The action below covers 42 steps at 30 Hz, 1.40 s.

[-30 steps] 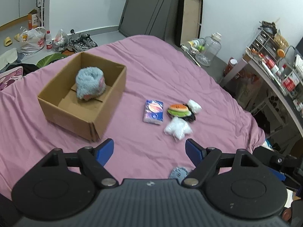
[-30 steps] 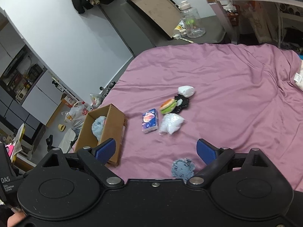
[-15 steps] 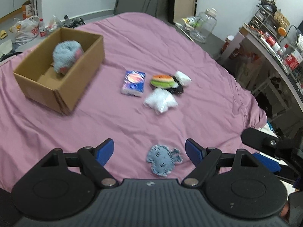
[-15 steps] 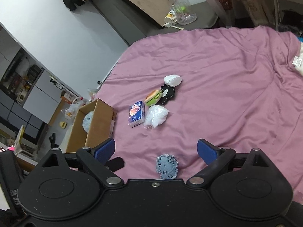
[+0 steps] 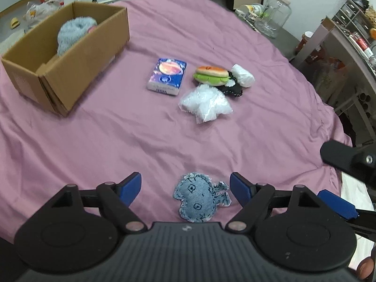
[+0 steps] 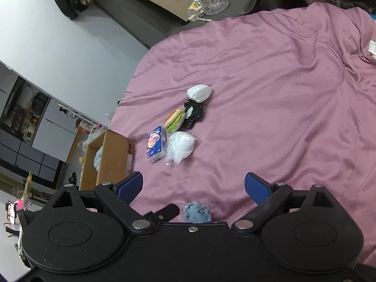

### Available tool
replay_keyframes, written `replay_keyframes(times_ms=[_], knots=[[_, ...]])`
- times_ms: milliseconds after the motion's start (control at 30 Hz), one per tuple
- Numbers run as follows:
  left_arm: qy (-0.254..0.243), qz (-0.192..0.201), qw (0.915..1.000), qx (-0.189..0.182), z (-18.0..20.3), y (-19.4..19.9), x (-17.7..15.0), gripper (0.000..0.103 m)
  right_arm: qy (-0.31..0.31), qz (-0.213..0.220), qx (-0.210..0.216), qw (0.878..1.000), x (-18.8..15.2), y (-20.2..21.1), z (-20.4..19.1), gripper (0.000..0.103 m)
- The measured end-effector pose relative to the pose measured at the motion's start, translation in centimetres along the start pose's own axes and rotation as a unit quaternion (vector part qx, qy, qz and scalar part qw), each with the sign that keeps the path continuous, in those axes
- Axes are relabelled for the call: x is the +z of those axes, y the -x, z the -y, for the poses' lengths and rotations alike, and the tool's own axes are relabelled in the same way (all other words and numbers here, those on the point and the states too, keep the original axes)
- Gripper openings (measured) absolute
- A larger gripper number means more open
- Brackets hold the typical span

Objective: Organize soft objects
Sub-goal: 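Lower the left gripper onto the small blue-grey flat plush and grasp it, then carry the flat plush with the left gripper while the right gripper grasps the white plastic bundle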

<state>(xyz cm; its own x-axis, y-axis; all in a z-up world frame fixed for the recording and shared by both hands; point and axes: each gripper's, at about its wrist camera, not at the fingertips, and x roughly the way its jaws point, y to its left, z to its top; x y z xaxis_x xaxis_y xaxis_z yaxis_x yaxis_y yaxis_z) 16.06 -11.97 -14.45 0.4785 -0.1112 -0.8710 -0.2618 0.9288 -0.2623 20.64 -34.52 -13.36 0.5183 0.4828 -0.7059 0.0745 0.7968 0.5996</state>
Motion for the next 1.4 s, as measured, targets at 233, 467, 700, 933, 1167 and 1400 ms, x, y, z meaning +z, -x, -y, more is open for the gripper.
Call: replay_keyframes(times_ms=[233,467,700,933,1167,1400], knots=[[0.012,-0.019,0.9997,0.003,0.5,-3.0,-0.3,0.076,-0.024,-0.032,0.019,0.999,0.9,-3.2,2.1,0.093],[0.024,-0.044,0.9988,0.000,0.7,-5.5,-0.2,0.066,-0.043,-0.058,0.033,0.997,1.6,-5.9,3.8,0.089],[0.022,-0.064,0.9977,0.012,1.1,-7.4,-1.0,0.063,-0.033,-0.066,0.028,0.997,2.3,-7.9,3.8,0.087],[0.050,-0.057,0.9971,-0.006,0.3,-6.8,0.3,0.017,-0.026,-0.065,0.034,0.997,2.5,-8.5,3.4,0.082],[0.061,-0.032,0.9976,-0.011,-0.5,-5.4,1.7,0.017,-0.008,-0.060,0.045,0.997,2.8,-9.3,2.0,0.076],[0.066,0.002,0.9978,-0.004,-1.8,-4.5,3.4,0.017,0.010,-0.059,0.052,0.997,2.6,-11.0,0.0,0.069]])
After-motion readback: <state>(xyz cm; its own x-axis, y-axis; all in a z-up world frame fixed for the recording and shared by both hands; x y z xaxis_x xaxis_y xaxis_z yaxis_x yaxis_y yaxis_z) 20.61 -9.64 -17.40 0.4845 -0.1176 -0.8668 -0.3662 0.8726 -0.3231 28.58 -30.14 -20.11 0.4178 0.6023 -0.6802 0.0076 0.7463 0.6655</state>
